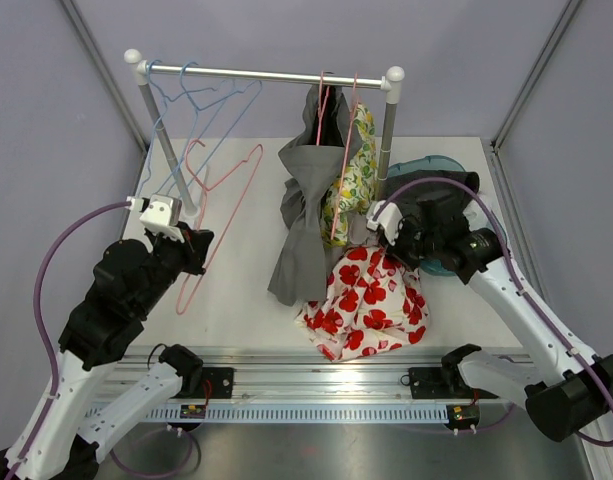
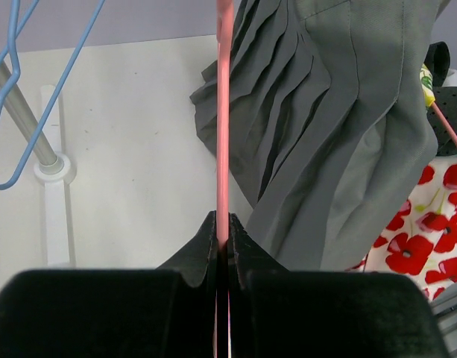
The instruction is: Remove the skirt from the hanger
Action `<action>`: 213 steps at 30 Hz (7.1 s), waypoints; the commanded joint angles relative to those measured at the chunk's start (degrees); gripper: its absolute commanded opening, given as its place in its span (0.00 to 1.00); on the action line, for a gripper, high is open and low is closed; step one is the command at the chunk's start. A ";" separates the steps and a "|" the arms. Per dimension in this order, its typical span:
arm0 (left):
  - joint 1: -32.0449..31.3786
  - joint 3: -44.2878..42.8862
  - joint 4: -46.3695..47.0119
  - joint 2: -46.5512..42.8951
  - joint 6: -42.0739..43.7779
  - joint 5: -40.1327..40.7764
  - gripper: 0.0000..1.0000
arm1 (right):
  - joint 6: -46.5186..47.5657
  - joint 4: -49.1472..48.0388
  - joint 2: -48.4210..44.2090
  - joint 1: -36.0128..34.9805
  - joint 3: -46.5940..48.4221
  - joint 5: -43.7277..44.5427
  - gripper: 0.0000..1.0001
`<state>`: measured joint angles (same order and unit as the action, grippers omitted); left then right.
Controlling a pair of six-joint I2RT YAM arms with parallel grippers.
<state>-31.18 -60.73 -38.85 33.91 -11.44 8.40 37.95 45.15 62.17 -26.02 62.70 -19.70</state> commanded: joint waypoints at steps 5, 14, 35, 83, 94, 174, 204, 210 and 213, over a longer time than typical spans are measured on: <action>0.07 -1.76 5.71 3.08 1.07 -1.37 0.00 | 1.68 -2.61 -5.13 2.20 -7.50 -8.06 0.11; 0.24 -6.50 7.21 11.26 2.30 -0.50 0.00 | -0.78 0.55 -5.66 8.17 -1.27 -8.24 0.98; 16.58 -23.82 15.73 32.09 2.40 -15.50 0.00 | -1.13 -1.38 -5.74 16.18 -5.74 -21.96 0.99; 21.69 15.46 19.96 -12.20 -4.29 -36.09 0.99 | 14.87 1.19 9.10 9.85 -14.09 -15.90 0.92; 21.69 17.49 21.10 -15.89 -4.73 -39.08 0.99 | 8.90 12.99 5.94 10.37 2.13 -17.39 0.00; 21.69 17.66 25.84 -13.70 -7.63 -41.89 0.99 | -6.85 -11.04 39.51 36.48 6.83 -9.48 0.00; 0.60 -26.61 23.65 34.27 -6.33 -18.09 0.86 | -13.87 -6.46 1.64 36.57 0.17 -41.00 0.99; -4.15 -39.88 19.53 48.08 -2.54 -9.66 0.76 | -12.55 -6.56 -1.09 36.48 -1.87 -41.20 0.99; -7.14 -42.19 18.90 52.12 0.09 -2.90 0.70 | -12.03 -5.86 -0.91 36.48 -1.70 -41.38 0.99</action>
<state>-36.03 -98.50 -19.16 84.18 -15.99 -4.32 26.39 41.67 62.41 10.61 60.82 -57.34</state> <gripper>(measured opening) 0.722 0.993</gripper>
